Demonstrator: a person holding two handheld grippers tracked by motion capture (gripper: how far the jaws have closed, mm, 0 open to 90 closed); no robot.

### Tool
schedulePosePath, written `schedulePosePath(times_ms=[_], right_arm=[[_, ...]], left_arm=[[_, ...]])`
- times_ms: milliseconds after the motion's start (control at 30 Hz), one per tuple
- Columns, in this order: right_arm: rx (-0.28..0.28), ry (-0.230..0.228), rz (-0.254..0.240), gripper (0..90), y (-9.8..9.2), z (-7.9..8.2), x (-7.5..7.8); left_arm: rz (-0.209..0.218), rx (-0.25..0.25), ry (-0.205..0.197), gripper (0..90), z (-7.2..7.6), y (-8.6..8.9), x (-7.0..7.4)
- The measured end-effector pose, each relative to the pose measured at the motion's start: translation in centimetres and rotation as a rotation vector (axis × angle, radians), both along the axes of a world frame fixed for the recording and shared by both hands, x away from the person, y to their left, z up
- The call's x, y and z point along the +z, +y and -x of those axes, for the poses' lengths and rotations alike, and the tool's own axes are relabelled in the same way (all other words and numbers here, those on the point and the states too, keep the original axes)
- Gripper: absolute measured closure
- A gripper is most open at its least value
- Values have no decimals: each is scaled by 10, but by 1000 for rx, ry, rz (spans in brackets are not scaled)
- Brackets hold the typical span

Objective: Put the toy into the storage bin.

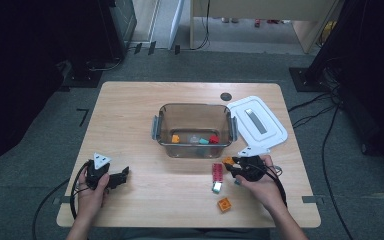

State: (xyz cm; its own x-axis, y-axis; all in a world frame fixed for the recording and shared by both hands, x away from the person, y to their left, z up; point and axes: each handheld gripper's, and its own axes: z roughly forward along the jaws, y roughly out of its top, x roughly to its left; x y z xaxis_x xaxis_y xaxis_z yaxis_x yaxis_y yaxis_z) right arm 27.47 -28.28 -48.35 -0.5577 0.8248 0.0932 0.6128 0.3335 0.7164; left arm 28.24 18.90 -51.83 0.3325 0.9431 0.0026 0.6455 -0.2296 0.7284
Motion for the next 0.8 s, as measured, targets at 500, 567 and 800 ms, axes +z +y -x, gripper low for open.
schedulePosePath(times_ms=[500,567,800], right_arm=[[41,-40,-85,599,-5,10,36],[47,-43,-91,600,-4,11,39],[72,-63,-105,599,-4,13,57]], left_arm=[[0,0,0,128,0,0,0],[0,0,0,128,0,0,0],[0,0,0,127,0,0,0]])
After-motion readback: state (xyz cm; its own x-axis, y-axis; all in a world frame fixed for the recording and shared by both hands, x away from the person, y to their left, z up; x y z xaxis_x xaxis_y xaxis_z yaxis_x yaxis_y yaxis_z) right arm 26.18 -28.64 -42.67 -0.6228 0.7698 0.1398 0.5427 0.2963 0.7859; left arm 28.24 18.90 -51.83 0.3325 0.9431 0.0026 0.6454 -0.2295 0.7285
